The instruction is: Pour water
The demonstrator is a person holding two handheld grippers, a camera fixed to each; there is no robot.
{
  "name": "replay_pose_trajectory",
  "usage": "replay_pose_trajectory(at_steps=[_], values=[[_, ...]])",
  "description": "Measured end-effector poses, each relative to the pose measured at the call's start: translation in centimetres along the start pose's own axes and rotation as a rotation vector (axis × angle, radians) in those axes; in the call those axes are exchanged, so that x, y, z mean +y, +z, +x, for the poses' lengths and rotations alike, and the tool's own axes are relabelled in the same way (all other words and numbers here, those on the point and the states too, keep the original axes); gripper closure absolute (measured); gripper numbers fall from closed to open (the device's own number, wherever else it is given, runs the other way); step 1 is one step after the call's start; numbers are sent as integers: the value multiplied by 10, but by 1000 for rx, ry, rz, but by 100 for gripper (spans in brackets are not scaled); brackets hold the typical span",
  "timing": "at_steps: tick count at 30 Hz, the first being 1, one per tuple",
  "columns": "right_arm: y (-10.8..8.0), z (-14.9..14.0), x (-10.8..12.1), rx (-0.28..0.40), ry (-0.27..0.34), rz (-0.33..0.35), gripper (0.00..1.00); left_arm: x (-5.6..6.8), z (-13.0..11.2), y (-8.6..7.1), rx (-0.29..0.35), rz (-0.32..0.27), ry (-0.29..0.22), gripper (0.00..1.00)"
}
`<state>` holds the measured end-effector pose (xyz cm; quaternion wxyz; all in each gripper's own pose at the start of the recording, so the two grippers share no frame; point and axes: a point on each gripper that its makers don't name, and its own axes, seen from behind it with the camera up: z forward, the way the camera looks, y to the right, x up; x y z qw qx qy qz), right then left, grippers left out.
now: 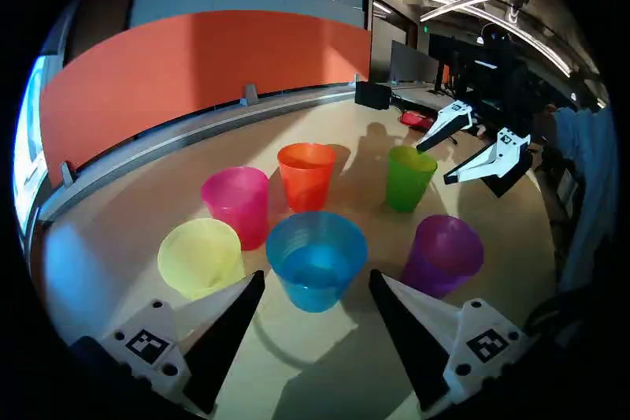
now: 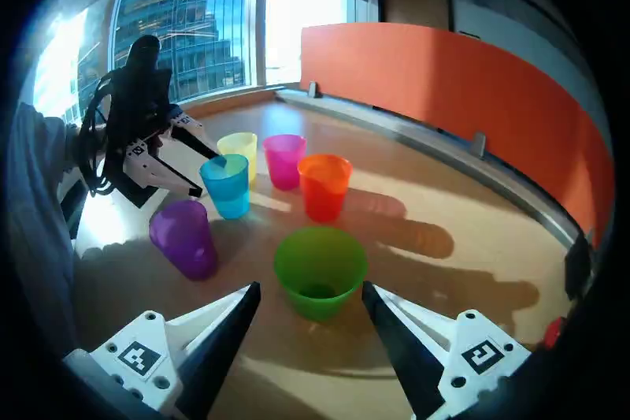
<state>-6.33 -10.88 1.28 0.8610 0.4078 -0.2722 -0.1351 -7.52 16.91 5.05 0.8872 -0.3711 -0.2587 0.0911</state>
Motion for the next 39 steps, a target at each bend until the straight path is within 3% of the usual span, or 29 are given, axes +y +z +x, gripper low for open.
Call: replay_pose_trajectory(at_steps=[14,30,39], values=[[13,0,1,-7,2,7,0,2,12,18,1,-15,31,1],[17,2,2,1,6,10,0,0,11,22,-14,-9,46,1],[19,3,1,2,7,10,0,2,5,25,-31,-9,72,9]])
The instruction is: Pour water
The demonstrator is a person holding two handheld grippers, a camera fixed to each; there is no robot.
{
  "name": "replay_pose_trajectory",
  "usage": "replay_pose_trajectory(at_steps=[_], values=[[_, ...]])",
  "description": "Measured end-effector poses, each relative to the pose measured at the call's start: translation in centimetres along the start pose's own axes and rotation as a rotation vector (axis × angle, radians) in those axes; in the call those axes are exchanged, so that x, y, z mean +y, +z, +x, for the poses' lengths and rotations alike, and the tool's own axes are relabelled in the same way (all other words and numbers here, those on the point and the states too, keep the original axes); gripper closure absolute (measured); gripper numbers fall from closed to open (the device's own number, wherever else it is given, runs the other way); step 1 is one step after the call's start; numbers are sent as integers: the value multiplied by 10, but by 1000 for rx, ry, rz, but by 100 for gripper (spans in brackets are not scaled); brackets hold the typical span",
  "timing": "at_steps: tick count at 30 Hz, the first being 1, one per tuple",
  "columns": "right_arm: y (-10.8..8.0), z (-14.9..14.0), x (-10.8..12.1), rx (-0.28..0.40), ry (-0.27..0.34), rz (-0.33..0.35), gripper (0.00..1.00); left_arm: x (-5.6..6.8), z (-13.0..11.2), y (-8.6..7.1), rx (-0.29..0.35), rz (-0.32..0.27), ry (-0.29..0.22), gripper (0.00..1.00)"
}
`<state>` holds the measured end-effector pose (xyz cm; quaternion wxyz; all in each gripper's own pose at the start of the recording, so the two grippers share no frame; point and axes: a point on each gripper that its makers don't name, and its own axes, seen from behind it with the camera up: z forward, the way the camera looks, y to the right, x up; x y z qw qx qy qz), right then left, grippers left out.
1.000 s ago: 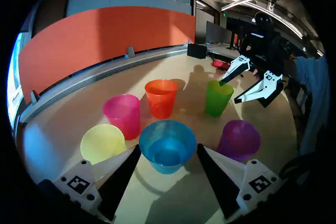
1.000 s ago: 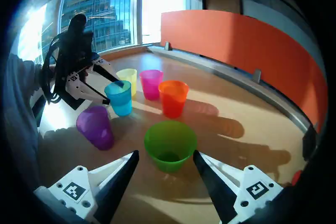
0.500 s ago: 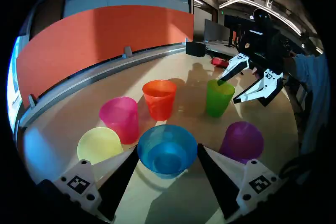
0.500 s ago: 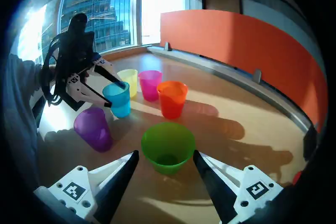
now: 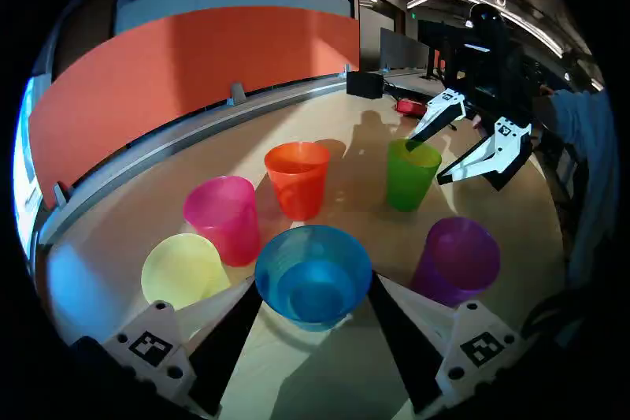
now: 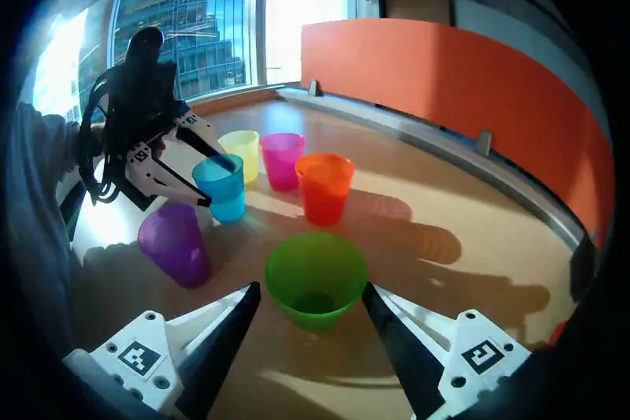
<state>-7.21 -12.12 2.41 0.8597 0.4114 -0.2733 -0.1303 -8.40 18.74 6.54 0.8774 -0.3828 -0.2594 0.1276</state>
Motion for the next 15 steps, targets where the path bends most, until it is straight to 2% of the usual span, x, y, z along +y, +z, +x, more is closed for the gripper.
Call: replay_pose_trajectory(at_steps=[3,15], values=[[2,0,0,1,2,1,0,0,0,-1,1,2,1,14],[8,3,-1,7,6,2,0,2,-1,-4,8,-11,-11,15]])
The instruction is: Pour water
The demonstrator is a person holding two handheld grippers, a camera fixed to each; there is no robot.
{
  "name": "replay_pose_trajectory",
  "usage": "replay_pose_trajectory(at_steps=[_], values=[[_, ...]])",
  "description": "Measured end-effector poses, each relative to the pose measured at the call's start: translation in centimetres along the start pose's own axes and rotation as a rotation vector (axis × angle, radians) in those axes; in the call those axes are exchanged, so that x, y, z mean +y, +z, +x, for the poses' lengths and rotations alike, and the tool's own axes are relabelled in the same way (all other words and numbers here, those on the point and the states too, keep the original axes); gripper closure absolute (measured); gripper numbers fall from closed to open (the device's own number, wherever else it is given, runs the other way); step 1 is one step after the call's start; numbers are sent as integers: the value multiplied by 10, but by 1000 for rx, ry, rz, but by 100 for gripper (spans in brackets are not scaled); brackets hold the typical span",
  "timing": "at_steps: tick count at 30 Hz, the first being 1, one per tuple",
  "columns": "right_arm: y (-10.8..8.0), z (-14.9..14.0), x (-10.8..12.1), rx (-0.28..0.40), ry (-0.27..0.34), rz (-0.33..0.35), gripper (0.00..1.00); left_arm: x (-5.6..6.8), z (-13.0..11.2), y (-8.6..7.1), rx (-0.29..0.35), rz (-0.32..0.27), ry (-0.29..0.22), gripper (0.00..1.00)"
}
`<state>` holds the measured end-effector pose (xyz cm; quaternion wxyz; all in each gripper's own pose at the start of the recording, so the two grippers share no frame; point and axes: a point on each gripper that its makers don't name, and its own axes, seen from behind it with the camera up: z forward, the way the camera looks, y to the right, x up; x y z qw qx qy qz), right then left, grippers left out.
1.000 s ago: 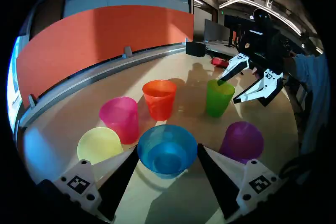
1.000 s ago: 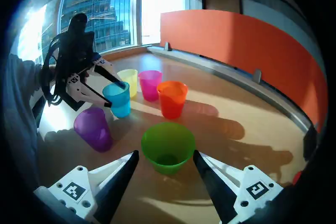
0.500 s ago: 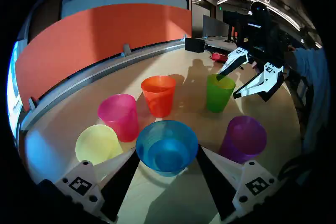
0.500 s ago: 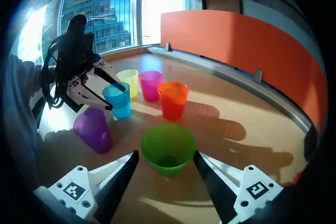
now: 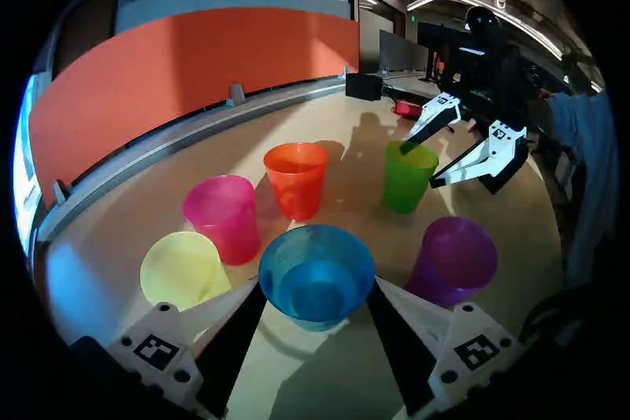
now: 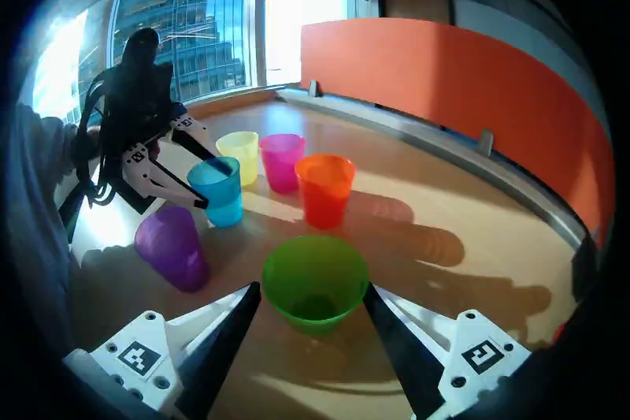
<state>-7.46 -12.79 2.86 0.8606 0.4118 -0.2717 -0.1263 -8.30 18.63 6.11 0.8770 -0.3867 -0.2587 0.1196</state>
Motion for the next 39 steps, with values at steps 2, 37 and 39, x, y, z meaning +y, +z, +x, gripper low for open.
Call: replay_pose_trajectory(at_steps=[2,37,39], values=[[1,1,1,3,2,-1,0,1,0,-1,2,-2,-4,15],[-28,68,-28,166,-46,-22,8,-5,63,-77,194,85,-17,15],[-33,77,-32,189,-49,-25,8,-6,69,-84,211,98,-10,15]])
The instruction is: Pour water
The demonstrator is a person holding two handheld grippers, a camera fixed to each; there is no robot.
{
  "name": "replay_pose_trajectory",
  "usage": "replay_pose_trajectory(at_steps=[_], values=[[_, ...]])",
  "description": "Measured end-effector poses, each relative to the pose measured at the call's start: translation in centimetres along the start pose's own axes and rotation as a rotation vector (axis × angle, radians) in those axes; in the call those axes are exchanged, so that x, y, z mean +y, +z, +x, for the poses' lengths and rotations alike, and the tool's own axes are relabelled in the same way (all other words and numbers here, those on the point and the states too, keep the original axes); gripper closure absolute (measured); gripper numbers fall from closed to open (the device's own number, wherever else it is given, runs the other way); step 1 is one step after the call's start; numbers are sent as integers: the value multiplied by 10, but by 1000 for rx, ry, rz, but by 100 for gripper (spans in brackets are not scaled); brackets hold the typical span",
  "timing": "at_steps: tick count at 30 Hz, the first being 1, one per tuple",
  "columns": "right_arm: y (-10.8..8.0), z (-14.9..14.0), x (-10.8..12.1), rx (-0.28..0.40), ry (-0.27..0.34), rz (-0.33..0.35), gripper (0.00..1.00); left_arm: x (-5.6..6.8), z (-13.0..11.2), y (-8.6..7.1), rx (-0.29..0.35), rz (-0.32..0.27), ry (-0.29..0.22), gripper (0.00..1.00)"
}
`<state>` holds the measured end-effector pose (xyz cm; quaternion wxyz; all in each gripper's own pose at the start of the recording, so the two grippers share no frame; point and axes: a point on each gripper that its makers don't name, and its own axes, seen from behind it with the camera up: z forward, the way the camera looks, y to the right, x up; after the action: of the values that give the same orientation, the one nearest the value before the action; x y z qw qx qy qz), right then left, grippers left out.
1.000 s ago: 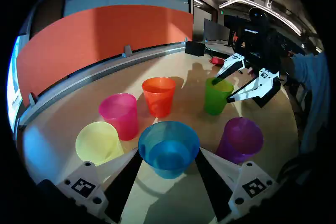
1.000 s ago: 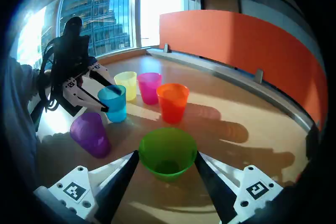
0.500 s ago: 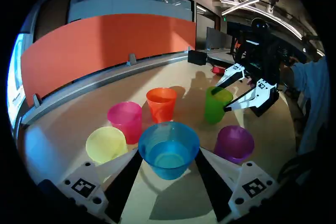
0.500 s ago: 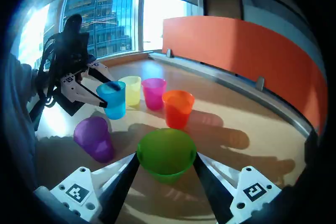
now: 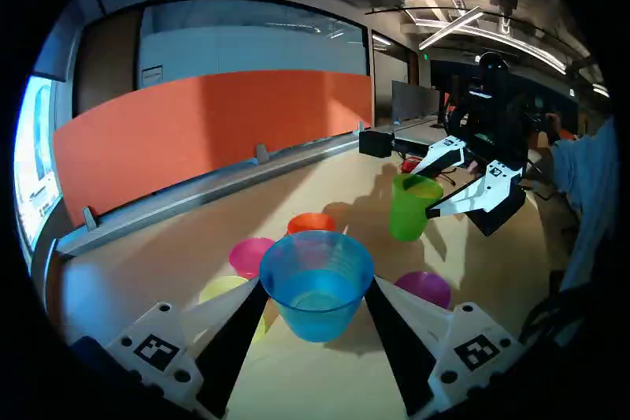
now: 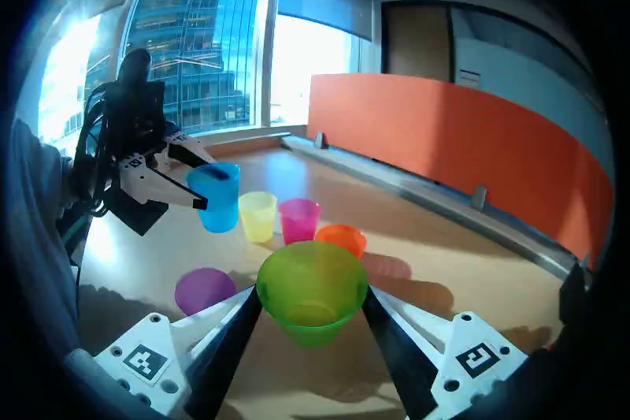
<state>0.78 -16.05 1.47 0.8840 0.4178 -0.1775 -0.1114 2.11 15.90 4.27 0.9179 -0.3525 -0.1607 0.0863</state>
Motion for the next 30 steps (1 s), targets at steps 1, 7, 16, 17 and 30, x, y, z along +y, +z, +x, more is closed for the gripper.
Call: replay_pose_trajectory(at_steps=[1,7,16,17,30], values=[[-2,5,-1,11,-1,-1,8,-1,4,-3,8,6,4,15],[-10,33,-8,76,-10,-11,8,-2,24,-18,52,36,19,15],[-19,70,-17,171,-31,-20,8,-1,49,-35,110,58,19,15],[-20,73,-18,179,-33,-20,7,-1,51,-37,116,59,19,16],[-29,109,-24,270,-37,-22,7,2,84,-51,186,62,38,15]])
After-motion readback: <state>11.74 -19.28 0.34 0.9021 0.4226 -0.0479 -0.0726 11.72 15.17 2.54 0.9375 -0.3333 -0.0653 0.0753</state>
